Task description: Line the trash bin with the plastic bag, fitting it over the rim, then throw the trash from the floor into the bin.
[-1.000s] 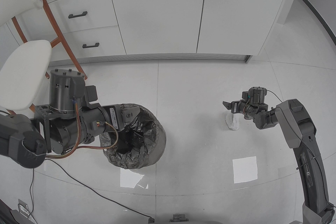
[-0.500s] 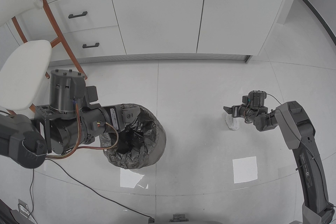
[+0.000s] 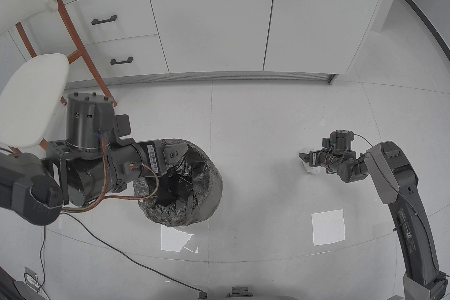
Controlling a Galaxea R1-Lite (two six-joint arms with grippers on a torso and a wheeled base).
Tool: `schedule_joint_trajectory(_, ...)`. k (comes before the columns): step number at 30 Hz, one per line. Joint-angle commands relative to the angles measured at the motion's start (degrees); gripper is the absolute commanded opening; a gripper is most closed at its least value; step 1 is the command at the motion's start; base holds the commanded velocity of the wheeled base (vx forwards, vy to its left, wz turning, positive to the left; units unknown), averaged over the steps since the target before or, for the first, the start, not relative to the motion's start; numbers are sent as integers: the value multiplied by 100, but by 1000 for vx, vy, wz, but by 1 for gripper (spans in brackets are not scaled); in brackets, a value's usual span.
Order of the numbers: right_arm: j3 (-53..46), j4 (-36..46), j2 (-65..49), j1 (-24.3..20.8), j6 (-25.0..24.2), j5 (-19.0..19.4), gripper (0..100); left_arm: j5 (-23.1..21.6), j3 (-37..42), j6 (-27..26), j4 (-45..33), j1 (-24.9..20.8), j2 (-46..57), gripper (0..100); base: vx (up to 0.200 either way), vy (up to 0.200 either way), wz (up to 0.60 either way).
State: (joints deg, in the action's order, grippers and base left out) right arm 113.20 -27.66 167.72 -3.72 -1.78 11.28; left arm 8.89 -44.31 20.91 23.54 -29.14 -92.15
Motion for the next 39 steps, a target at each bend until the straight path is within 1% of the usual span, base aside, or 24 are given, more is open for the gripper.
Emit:
schedule_joint_trajectory(1, 139, 33, 340, 3, 29, 6, 0, 8, 2, -8, 10, -4, 4, 100, 0, 0, 0)
schedule_joint_trajectory(8, 139, 121, 507, -6, 29, 24, 0, 8, 2, -16, 10, -4, 57, 100, 0, 0, 0)
schedule_joint_trajectory(17, 139, 33, 367, -6, -15, -38, 0, 8, 2, -25, 10, -4, 127, 100, 0, 0, 0)
schedule_joint_trajectory(18, 139, 24, 182, -15, -7, -38, 0, 8, 2, -16, 10, -4, 127, 100, 0, 0, 0)
schedule_joint_trajectory(21, -448, -29, -503, -50, -24, -38, 0, 8, 2, 1, 10, -4, 118, 100, 0, 0, 0)
schedule_joint_trajectory(22, -958, -46, -1092, -76, -15, 6, 0, 8, 10, 10, 10, -4, 118, 100, 0, 0, 0)
schedule_joint_trajectory(24, -1538, 41, -1822, -103, 37, 103, 0, 8, 89, 10, -7, -4, 118, 100, 0, 0, 0)
schedule_joint_trajectory(25, -2004, 164, -2428, -164, 90, 323, 0, -1, 221, 19, 1, -4, 118, 100, 0, 0, 0)
schedule_joint_trajectory(26, -2171, 226, -2657, -199, 134, 454, 0, -10, 265, 10, 10, -4, 136, 100, 0, 0, 0)
schedule_joint_trajectory(27, -2654, 507, -3439, -287, 310, 867, 0, -19, 388, 19, 19, -4, 162, 100, 0, 0, 0)
schedule_joint_trajectory(28, -2768, 604, -3659, -314, 371, 964, 0, -19, 406, 19, 19, -4, 171, 100, 0, 0, 0)
schedule_joint_trajectory(29, -3120, 973, -4397, -419, 538, 1175, 0, -19, 476, 71, 19, -4, 232, 100, 0, 0, 0)
schedule_joint_trajectory(30, -3146, 1017, -4458, -437, 547, 1184, 0, -19, 476, 80, 10, -4, 241, 100, 0, 0, 0)
schedule_joint_trajectory(31, -3419, 1351, -5074, -665, 617, 1201, 0, -10, 555, 151, 10, 13, 338, 100, 0, 0, 0)
schedule_joint_trajectory(33, -3682, 1527, -5636, -929, 609, 1175, 0, -10, 573, 168, 10, 145, 443, 100, 0, 0, 0)
schedule_joint_trajectory(34, -3682, 1527, -5636, -929, 609, 1175, 0, -10, 573, 168, 10, 145, 443, 100, 0, 0, 0)
schedule_joint_trajectory(35, -3920, 1500, -5970, -1105, 582, 1122, 0, -19, 520, 159, 10, 356, 514, 100, 0, 0, 0)
schedule_joint_trajectory(37, -4104, 1492, -6181, -1237, 582, 982, 0, -19, 459, 159, 1, 479, 531, 100, 0, 0, 0)
schedule_joint_trajectory(38, -4271, 1456, -6410, -1386, 565, 700, 0, -19, 397, 159, 1, 611, 566, 100, 0, 0, 0)
schedule_joint_trajectory(39, -4403, 1448, -6577, -1491, 538, 516, 0, -19, 353, 159, -42, 664, 593, 100, 0, 0, 0)
